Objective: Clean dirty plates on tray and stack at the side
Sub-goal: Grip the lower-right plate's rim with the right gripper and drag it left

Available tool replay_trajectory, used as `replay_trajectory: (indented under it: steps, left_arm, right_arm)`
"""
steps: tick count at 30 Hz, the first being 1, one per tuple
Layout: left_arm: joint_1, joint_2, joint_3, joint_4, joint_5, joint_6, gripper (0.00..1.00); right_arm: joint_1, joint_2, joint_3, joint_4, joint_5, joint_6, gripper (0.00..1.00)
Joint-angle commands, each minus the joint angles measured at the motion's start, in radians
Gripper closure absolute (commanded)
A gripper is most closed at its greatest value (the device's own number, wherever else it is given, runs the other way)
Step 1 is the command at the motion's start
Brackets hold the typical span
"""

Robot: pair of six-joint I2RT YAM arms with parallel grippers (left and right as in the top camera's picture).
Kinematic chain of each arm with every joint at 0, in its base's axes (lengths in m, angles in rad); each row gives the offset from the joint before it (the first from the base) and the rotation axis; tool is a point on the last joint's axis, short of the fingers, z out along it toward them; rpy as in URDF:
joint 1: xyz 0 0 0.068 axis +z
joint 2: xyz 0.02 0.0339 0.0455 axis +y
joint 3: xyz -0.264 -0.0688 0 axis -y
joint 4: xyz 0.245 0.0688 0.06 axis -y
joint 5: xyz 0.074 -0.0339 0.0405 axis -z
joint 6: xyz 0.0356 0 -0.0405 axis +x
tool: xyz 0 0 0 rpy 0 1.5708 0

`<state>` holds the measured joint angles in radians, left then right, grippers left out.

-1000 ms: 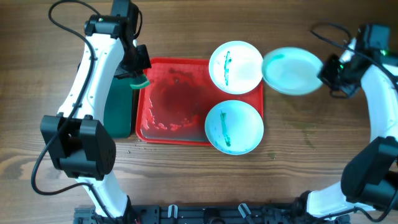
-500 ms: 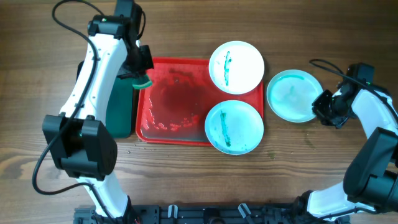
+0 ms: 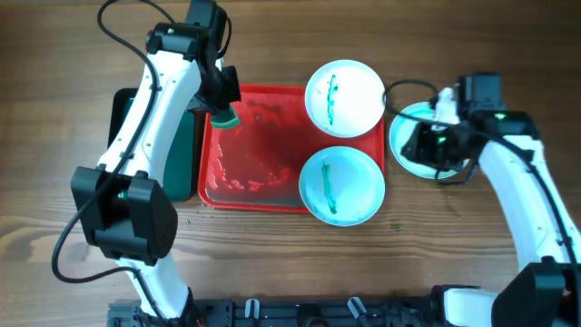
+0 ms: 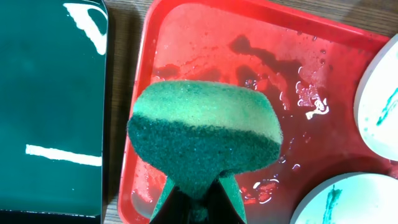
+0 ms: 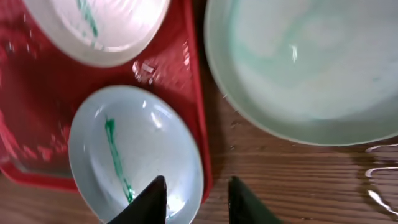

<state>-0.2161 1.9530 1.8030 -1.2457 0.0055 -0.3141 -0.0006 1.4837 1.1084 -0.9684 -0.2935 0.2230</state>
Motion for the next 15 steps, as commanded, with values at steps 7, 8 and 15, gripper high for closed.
replay_trajectory:
  steps: [7,8,15]
  left_arm:
    - [-0.005,-0.026,0.013,0.005,0.017,-0.016,0.96]
    - [-0.005,-0.026,0.013,0.005,0.017,-0.016,0.96]
    - [-0.005,-0.026,0.013,0.007,0.017,-0.016,0.96]
  right_arm:
    - [0.137,0.088,-0.14,0.064,0.071,0.067,0.63]
    - [0.144,0.098,-0.153,0.084,0.071,0.067,0.63]
    - [0.168,0.194,-0.181,0.17,0.068,0.065,0.64]
